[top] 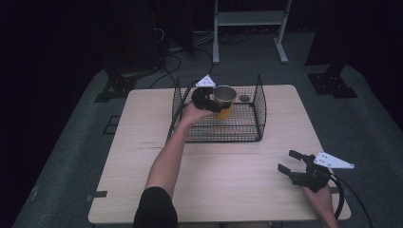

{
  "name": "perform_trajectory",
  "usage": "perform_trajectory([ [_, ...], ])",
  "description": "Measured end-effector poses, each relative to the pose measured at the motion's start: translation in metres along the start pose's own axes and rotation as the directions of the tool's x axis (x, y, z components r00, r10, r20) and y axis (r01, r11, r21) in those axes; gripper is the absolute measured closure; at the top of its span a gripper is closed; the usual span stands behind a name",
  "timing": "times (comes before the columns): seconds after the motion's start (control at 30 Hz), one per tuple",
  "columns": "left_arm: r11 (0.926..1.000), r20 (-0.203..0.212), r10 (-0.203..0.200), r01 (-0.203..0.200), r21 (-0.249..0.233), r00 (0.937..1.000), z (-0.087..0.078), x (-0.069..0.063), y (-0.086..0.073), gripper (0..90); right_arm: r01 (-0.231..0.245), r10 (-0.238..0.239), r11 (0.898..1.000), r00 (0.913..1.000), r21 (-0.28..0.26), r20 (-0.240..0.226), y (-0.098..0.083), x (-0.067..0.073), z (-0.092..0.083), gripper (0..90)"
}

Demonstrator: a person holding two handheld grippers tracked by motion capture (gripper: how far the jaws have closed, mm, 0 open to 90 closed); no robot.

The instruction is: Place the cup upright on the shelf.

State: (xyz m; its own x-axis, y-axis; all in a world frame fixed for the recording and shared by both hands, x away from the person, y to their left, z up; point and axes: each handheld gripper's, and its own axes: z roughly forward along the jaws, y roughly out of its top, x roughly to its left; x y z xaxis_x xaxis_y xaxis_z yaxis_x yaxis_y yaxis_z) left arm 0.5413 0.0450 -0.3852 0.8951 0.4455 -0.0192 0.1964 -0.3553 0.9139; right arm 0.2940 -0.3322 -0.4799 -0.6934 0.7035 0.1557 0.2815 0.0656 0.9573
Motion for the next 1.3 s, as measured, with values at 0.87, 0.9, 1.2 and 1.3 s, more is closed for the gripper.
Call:
perform_trajectory([
  [0.87, 0.9909, 0.019, -0.019, 0.016, 0.134, 0.9996, 0.013, 0.013, -0.012, 13.3, -0.006, 0.006, 1.000, 1.0000, -0.003, -0.003, 0.000, -0.001, -0.001, 17.2],
  [0.9, 0.9907, 0.020, -0.015, 0.013, 0.136, 0.9997, 0.014, 0.012, -0.012, 13.3, -0.006, 0.006, 1.000, 1.0000, -0.003, -0.003, 0.000, -0.001, -0.001, 17.2],
  [1.2, 0.9816, 0.015, 0.021, -0.023, 0.189, 0.9997, 0.022, 0.007, -0.014, 13.3, -0.005, 0.005, 1.000, 1.0000, -0.002, -0.007, 0.000, -0.001, 0.000, 17.2],
  [1.3, 0.9810, 0.009, 0.021, -0.022, 0.193, 0.9997, 0.022, 0.007, -0.013, 13.2, -0.005, 0.005, 1.000, 1.0000, -0.002, -0.008, 0.000, -0.001, -0.001, 17.2],
])
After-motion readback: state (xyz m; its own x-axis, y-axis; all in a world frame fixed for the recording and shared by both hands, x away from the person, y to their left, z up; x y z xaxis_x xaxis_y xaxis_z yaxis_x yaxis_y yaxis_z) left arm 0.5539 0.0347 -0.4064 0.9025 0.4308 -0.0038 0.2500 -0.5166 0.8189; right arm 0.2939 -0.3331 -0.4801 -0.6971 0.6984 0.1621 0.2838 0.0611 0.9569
